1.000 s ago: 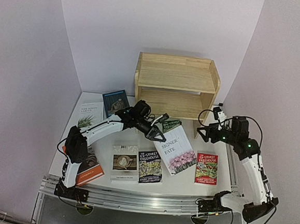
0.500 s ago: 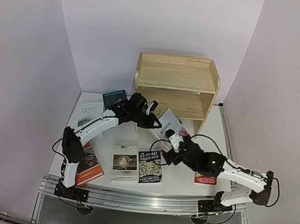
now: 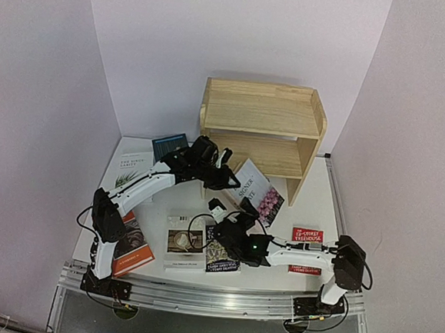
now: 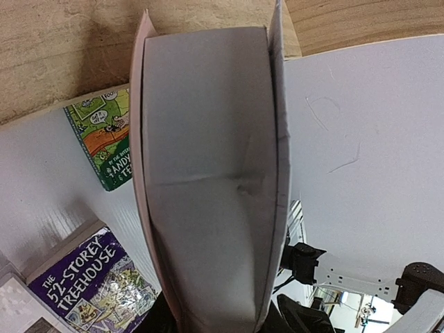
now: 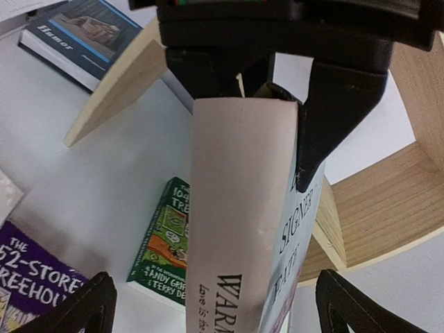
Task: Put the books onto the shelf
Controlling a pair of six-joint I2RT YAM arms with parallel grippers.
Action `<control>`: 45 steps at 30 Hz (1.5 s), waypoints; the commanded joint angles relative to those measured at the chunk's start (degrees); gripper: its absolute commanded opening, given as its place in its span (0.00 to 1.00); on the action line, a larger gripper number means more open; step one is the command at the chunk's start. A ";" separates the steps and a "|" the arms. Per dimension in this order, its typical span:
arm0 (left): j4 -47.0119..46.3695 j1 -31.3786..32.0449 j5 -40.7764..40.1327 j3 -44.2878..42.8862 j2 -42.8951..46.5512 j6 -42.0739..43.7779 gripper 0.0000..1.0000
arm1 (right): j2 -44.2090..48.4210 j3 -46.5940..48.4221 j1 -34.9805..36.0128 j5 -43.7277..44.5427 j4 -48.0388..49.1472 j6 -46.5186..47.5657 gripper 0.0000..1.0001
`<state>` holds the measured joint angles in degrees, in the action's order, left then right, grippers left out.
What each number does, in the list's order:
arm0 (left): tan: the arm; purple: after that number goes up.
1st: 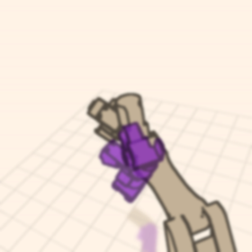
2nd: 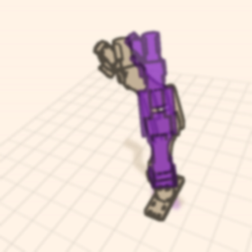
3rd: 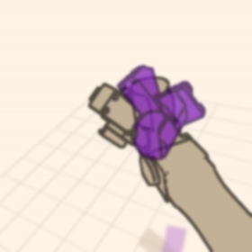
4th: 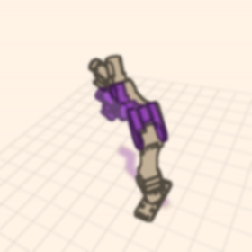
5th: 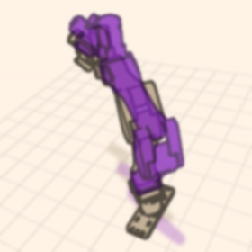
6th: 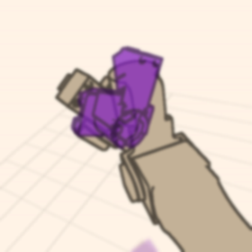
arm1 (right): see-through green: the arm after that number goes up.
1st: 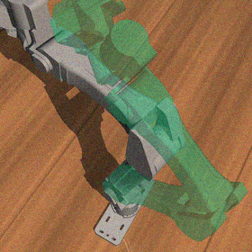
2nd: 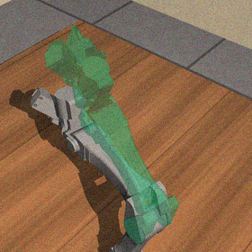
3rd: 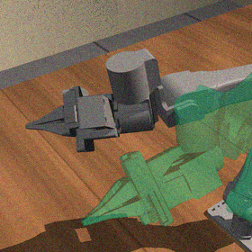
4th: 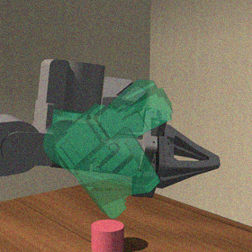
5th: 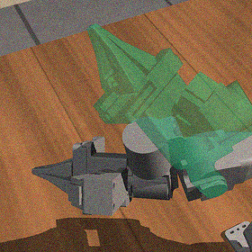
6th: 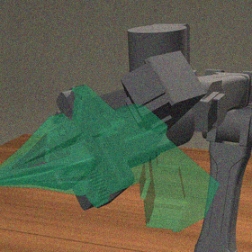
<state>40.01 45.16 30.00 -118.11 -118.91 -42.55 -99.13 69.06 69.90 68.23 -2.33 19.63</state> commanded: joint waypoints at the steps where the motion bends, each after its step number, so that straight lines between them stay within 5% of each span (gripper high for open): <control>1: -1.27 -2.02 -3.19 -2.76 -0.20 -2.37 0.24 | -2.58 3.10 -2.04 12.53 7.01 2.22 0.85; 8: -1.80 -2.27 -2.72 -2.31 0.42 -1.62 0.30 | -2.07 2.88 -3.10 12.45 7.63 2.22 0.49; 11: -4.06 -2.26 -0.63 -2.03 1.32 -0.07 0.49 | 0.41 2.21 -3.10 11.05 8.00 1.28 0.36; 17: -5.64 -2.46 2.06 -0.41 5.23 4.87 0.99 | 7.70 -0.44 -3.10 4.08 4.76 -3.84 0.25; 19: -5.03 -3.27 2.77 0.34 7.80 8.96 1.00 | 10.55 -0.06 -3.23 -1.99 -3.49 -9.90 0.25; 23: -9.23 -5.91 2.17 8.87 18.50 18.83 1.00 | 15.54 0.73 -5.60 -27.71 -18.69 -22.15 0.26; 31: -36.72 -7.37 -12.72 33.25 44.87 31.01 1.00 | 20.08 4.85 -6.14 -55.66 -21.47 -26.24 0.23; 40: -45.01 -7.33 -43.88 39.00 52.58 53.08 1.00 | 9.48 41.14 -7.68 -69.09 -22.99 -16.27 0.24; 45: -47.48 -7.46 -45.55 44.45 54.94 56.41 1.00 | 2.24 60.08 -14.68 -70.33 -23.02 -16.02 0.27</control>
<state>-4.72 37.77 -8.09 -77.71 -64.57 6.86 -91.97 115.79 61.02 1.50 -27.32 1.15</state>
